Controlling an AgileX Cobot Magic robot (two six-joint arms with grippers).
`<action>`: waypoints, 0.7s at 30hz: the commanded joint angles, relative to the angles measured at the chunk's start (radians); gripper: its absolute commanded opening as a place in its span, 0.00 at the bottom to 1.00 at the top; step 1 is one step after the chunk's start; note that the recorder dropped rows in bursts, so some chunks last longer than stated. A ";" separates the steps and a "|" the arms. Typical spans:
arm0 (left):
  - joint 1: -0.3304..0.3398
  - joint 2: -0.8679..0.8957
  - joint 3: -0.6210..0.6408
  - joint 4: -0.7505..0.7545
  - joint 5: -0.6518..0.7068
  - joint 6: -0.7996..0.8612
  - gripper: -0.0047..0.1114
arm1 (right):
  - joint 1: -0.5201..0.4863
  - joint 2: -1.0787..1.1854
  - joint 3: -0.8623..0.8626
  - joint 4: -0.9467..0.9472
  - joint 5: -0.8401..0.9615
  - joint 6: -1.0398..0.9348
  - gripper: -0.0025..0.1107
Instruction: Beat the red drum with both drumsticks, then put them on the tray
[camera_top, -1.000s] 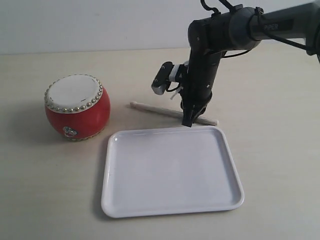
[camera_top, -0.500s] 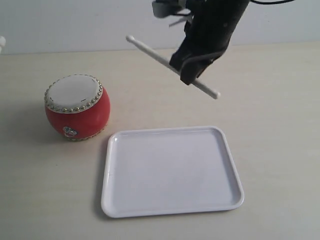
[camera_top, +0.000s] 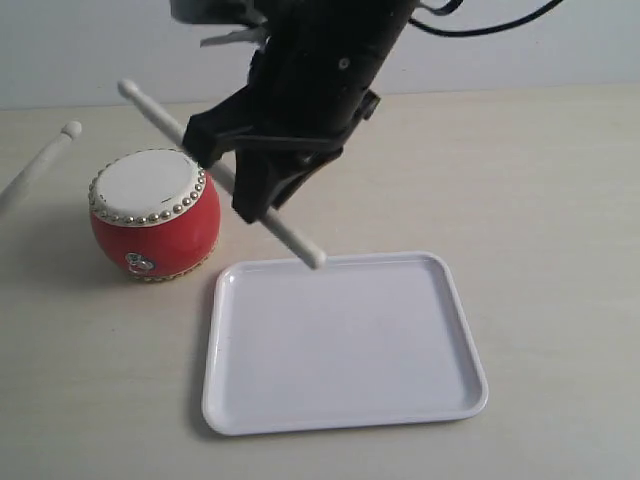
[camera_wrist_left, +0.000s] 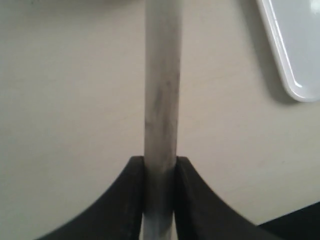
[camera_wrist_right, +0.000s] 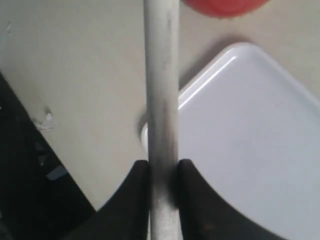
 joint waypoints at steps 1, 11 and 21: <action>-0.009 0.006 -0.005 0.008 -0.052 -0.016 0.04 | 0.011 0.034 0.072 0.010 -0.007 0.057 0.02; -0.009 0.118 0.039 -0.029 -0.126 -0.005 0.04 | 0.011 0.101 0.105 0.121 -0.054 0.057 0.02; -0.009 0.162 0.072 -0.085 -0.182 0.022 0.04 | 0.011 0.144 0.105 0.126 -0.163 0.057 0.02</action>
